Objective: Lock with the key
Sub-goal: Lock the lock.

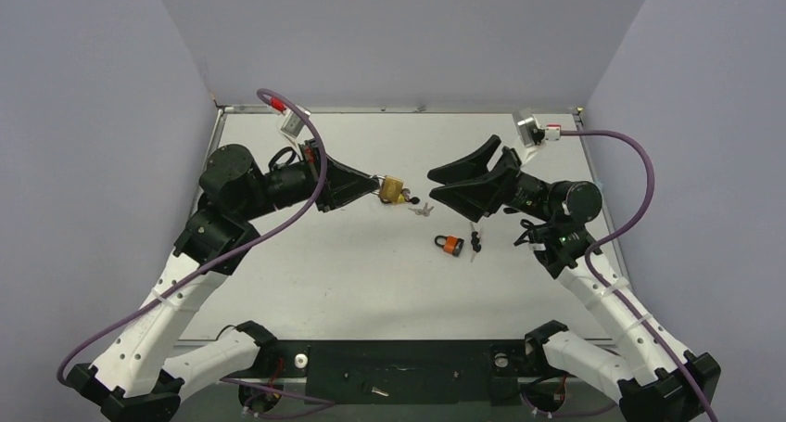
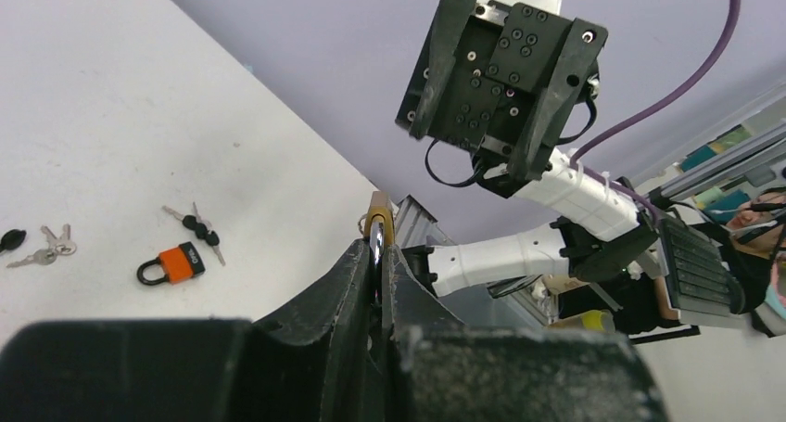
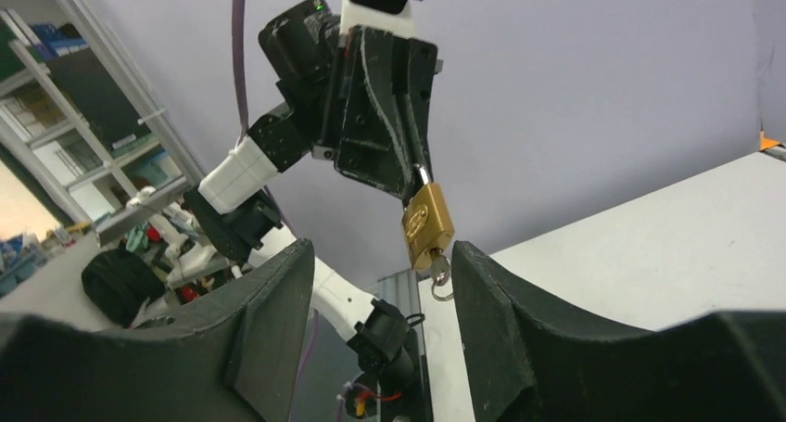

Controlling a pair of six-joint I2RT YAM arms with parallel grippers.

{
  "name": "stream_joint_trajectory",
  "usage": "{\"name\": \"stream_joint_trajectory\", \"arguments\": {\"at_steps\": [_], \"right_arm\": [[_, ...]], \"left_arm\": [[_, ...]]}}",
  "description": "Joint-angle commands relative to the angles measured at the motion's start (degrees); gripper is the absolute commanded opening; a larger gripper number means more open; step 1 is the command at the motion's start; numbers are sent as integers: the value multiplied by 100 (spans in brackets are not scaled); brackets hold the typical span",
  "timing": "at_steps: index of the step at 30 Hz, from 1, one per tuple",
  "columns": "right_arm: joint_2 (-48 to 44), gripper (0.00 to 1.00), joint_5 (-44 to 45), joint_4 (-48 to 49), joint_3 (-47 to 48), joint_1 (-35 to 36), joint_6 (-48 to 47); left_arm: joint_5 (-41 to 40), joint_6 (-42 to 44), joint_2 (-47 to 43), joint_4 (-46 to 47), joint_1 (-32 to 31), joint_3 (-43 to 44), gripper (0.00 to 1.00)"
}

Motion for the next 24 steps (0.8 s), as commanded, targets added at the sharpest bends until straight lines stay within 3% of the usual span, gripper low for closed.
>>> {"name": "stream_joint_trajectory", "arguments": {"at_steps": [1,3,12,24], "right_arm": [[63,52,193,-1092,577,522,-1267],[185,51,324,-1463,765,700,-1568],[516,46,450,-1232,976,735,-1445],[502,29,383,-1210,969,908,-1393]], "left_arm": [[748,-618,-62,1159,241,10,0],[766,-647,-42,1199,293,53,0],[889,-810,-5,1486,378,80,0],[906,-882,114,1628,440,-6,0]]}}
